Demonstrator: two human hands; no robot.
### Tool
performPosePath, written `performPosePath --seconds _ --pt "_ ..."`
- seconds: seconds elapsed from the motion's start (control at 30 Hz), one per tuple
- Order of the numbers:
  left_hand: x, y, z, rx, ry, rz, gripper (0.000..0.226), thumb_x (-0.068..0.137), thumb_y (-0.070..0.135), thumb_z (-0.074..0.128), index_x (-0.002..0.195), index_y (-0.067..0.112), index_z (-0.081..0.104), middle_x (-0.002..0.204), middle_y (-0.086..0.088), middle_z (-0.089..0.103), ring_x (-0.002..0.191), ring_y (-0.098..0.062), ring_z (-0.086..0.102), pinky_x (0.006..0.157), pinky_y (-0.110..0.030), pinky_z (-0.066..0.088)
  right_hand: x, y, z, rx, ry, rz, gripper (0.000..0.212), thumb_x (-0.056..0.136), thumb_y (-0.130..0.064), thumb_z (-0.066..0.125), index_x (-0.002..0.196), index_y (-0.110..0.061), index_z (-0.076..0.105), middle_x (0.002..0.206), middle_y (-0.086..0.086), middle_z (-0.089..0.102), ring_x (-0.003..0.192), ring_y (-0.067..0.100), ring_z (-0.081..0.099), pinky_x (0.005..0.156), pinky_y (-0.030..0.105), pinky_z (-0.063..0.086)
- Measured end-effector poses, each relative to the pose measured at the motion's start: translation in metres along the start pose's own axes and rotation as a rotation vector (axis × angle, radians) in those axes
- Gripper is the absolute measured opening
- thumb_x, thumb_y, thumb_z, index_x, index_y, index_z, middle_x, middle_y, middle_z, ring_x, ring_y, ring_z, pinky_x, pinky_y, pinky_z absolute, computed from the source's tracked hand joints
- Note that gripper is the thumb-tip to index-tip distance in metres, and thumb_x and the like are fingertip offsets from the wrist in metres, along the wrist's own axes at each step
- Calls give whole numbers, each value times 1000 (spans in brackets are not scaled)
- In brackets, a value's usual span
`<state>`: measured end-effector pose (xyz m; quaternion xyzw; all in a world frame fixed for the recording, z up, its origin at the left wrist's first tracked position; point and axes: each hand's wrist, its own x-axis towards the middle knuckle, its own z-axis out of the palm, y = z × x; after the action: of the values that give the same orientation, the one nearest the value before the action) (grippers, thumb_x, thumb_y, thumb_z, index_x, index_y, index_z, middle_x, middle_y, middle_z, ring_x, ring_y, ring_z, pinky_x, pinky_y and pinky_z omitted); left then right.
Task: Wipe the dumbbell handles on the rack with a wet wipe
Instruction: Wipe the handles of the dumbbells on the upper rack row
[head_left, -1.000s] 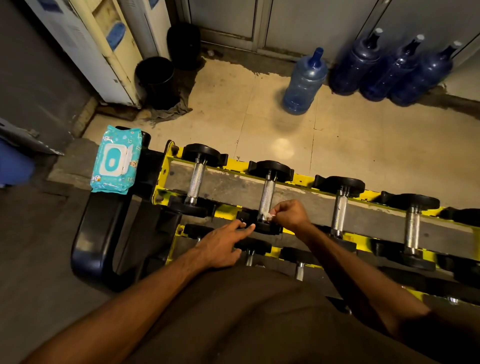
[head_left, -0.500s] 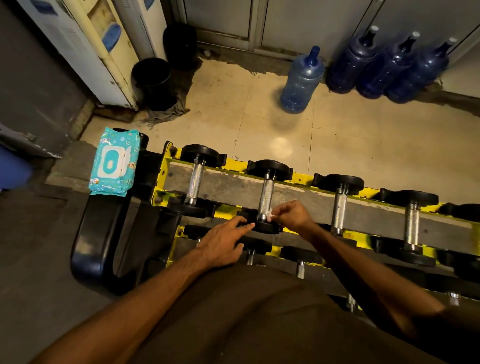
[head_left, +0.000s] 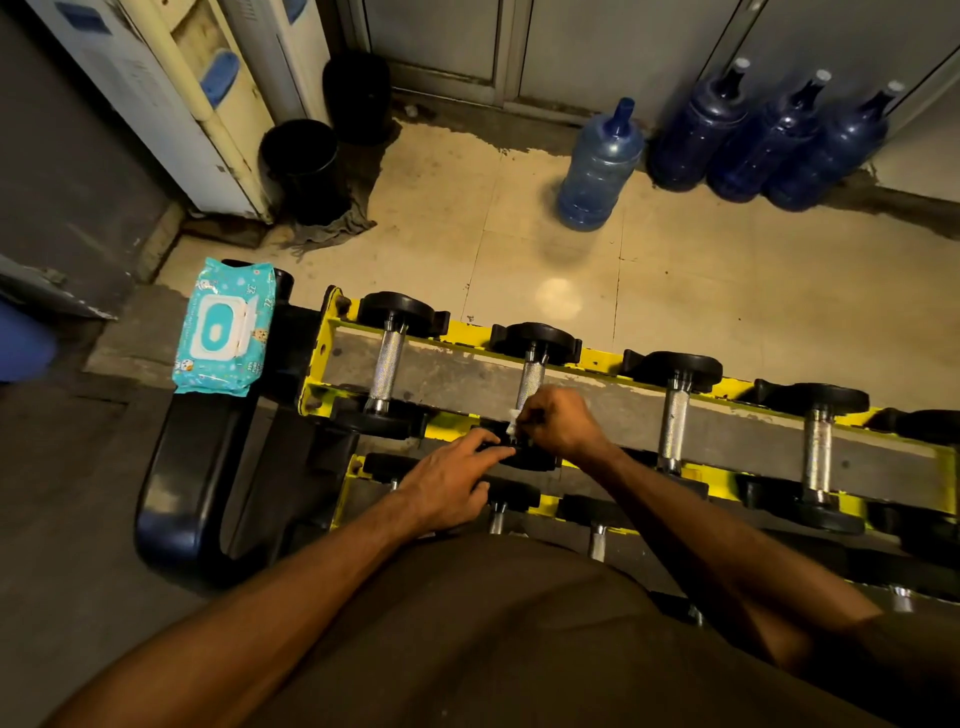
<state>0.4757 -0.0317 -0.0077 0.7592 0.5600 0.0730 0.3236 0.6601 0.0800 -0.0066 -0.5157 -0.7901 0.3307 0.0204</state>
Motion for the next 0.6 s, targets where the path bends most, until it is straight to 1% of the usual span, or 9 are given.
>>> performPosePath --seconds 0.1,0.13,0.23,0.27,0.3,0.4,0.43,0.53,0.6 --pt "2 0 -2 -21 0 0 59 97 21 56 153 27 39 147 4 37 130 -12 44 107 -29 45 10 -4 2 56 256 101 8 83 -8 75 88 -14 75 96 -2 59 86 13 57 67 20 46" --pt "2 0 -3 -32 -1 -5 58 97 21 57 153 27 40 144 4 40 129 -11 44 106 -30 45 11 -6 5 23 255 71 6 85 -9 74 89 -13 75 98 -1 59 87 13 56 68 21 46" --pt "3 -1 -6 -77 -18 -22 57 96 19 57 151 26 44 138 5 43 125 -11 46 105 -31 47 10 -8 5 -236 -96 -178 13 90 -21 69 96 -13 77 99 3 65 92 16 62 73 22 44" --pt "4 -2 -6 -87 -20 -23 56 96 18 58 151 26 44 138 5 43 125 -10 46 105 -29 46 13 -7 3 -313 -154 -229 15 91 -23 67 99 -13 77 101 4 64 94 17 62 73 22 43" --pt "4 -2 -6 -96 -16 -22 56 96 18 58 150 27 45 139 5 43 126 -9 45 105 -27 45 16 -7 0 -340 -149 -238 16 92 -21 66 102 -13 75 104 3 63 94 16 60 72 21 42" --pt "3 -2 -3 -114 -12 -27 56 97 17 58 150 28 45 141 6 42 127 -7 44 104 -24 44 23 -7 -4 -298 77 -82 19 94 -13 62 113 -11 66 108 -1 55 84 8 54 61 11 42" --pt "3 -2 -2 -114 -16 -29 56 97 18 58 150 28 45 141 6 41 127 -8 44 104 -27 45 23 -10 -3 -333 64 -82 19 94 -15 62 113 -11 66 111 -1 54 84 9 54 62 12 43" --pt "2 -2 -3 -100 -28 -33 53 97 20 58 148 25 48 139 5 42 123 -9 47 104 -33 47 26 -25 -2 -531 -189 -235 20 92 -25 66 107 -13 70 115 4 57 96 18 60 71 25 48" --pt "3 -2 -4 -95 -31 -30 50 97 20 58 146 23 50 138 5 42 118 -10 48 102 -33 48 31 -35 -10 -561 -296 -206 21 90 -26 68 108 -14 70 107 5 63 95 20 63 71 29 53"
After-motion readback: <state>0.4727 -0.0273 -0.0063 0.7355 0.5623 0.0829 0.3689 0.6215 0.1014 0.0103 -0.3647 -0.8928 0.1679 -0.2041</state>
